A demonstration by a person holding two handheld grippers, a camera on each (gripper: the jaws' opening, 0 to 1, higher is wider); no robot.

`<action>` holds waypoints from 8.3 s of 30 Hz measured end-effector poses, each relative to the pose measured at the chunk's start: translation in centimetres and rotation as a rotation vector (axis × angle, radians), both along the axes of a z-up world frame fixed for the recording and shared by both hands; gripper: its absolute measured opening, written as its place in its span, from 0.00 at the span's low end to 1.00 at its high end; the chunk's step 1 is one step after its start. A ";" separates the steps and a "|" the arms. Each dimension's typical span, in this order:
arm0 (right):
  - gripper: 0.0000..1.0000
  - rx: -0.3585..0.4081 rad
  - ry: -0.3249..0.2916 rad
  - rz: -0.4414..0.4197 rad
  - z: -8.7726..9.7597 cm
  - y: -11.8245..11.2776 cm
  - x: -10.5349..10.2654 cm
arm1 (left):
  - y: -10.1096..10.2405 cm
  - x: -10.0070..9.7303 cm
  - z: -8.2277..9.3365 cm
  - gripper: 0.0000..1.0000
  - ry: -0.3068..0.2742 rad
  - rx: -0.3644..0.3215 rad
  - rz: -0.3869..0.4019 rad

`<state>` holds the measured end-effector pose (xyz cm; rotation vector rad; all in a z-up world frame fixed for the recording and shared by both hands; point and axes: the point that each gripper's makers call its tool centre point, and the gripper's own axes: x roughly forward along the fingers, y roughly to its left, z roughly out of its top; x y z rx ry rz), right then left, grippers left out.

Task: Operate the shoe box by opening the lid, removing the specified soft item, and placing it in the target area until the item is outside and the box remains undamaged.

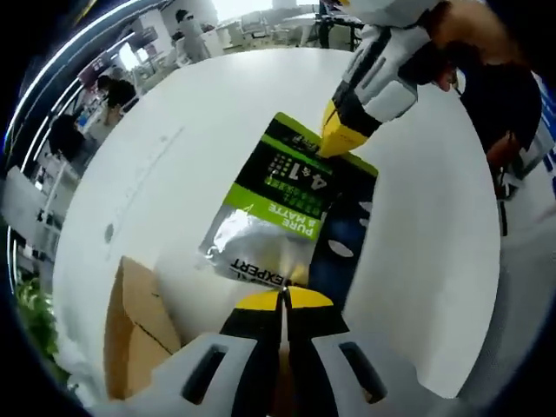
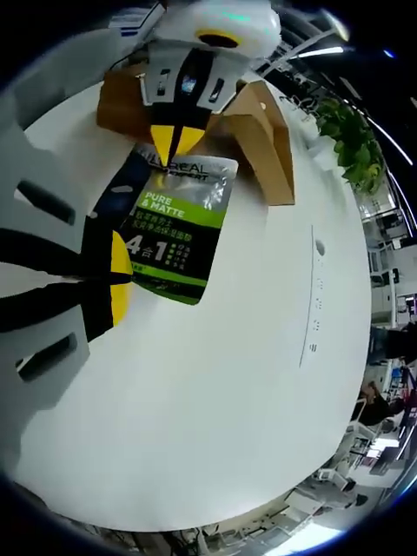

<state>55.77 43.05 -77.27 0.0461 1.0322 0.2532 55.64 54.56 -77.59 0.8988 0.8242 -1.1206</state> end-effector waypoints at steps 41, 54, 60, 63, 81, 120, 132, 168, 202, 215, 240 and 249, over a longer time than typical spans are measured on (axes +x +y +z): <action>0.00 0.017 -0.040 -0.053 -2.9 -0.2 0.9 | 0.9 1.1 0.1 0.07 -0.186 0.101 -0.189; 0.01 -0.008 -0.049 -0.016 -2.9 -0.3 0.7 | 0.3 0.3 3.3 0.12 -0.125 -0.035 -0.085; 0.05 -0.048 -0.084 0.023 -2.7 -0.6 0.9 | 0.7 0.1 4.7 0.13 -0.095 -0.096 -0.032; 0.05 -0.066 -0.103 0.040 -2.4 -0.9 1.0 | 1.0 -0.1 5.5 0.14 -0.084 -0.128 -0.006; 0.24 -0.118 -0.205 0.134 2.2 -1.1 -0.9 | 3.8 -0.7 8.6 0.20 -0.022 -0.274 0.131; 0.41 0.098 -0.314 0.205 10.8 10.5 -5.9 | 17.2 -1.3 12.1 0.36 -0.054 -0.419 0.437; 0.42 0.142 -0.313 0.273 10.6 15.0 -6.0 | 22.2 -1.9 11.3 0.37 -0.063 -0.409 0.520; 0.39 0.214 -0.310 0.444 8.1 25.5 -2.6 | 34.8 -2.7 7.9 0.33 -0.060 -0.373 0.866; 0.29 0.207 -0.219 0.529 2.8 31.9 1.2 | 36.8 -3.1 4.9 0.03 0.030 -0.372 0.994; 0.22 0.207 -0.128 0.455 1.0 32.4 1.8 | 36.8 -3.1 4.9 0.03 0.029 -0.387 1.009; 0.00 0.179 -0.155 0.419 3.0 31.4 1.7 | 36.6 -3.4 5.2 0.03 0.029 -0.364 1.000; 0.00 0.189 -0.168 0.396 3.9 30.1 1.3 | 36.7 -3.2 5.1 0.03 0.040 -0.332 0.986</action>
